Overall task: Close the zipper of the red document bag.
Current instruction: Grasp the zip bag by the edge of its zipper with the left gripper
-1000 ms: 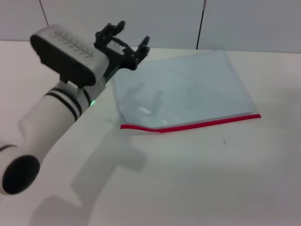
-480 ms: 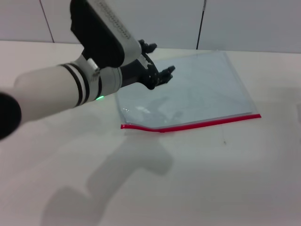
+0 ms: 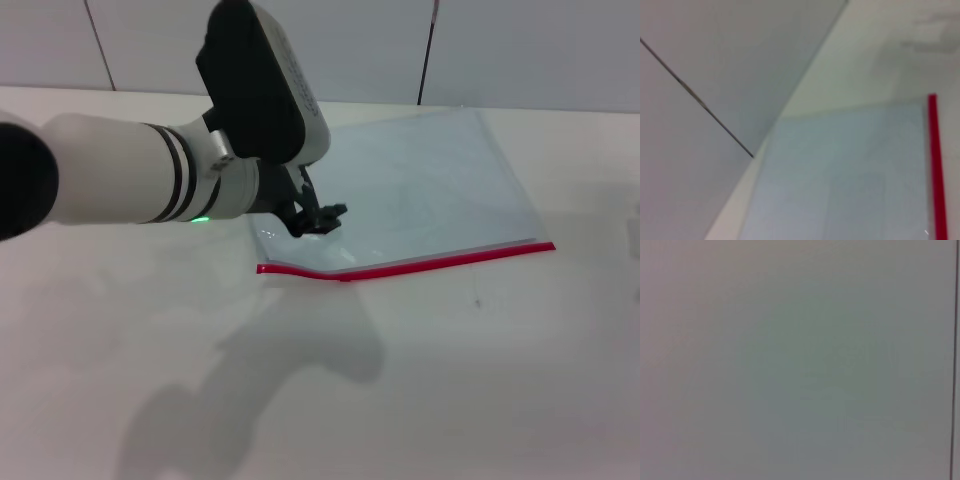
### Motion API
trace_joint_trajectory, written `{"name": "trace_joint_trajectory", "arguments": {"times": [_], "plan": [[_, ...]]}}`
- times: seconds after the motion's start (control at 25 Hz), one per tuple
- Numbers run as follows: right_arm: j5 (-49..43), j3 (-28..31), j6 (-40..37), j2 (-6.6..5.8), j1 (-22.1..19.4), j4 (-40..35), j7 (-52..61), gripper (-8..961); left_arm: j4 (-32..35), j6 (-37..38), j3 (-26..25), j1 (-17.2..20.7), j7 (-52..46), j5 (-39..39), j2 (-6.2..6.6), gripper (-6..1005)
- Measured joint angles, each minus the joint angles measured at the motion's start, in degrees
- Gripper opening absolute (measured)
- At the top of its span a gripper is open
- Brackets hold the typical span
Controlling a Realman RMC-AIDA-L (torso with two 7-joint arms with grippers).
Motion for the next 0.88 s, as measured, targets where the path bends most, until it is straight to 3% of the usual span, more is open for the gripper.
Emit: {"name": "trace_joint_trajectory", "arguments": {"times": [0.32, 0.88], "plan": [[0.09, 0.0, -1.09, 0.0, 0.38, 0.46, 0.0, 635, -0.43, -10.51, 1.21, -4.3, -7.82, 11.04, -0.17, 690], [0.09, 0.0, -1.1, 0.0, 0.97, 0.45, 0.0, 635, 1.98, -18.15, 5.39, -8.82, -11.1, 14.05, -0.23, 691]]}}
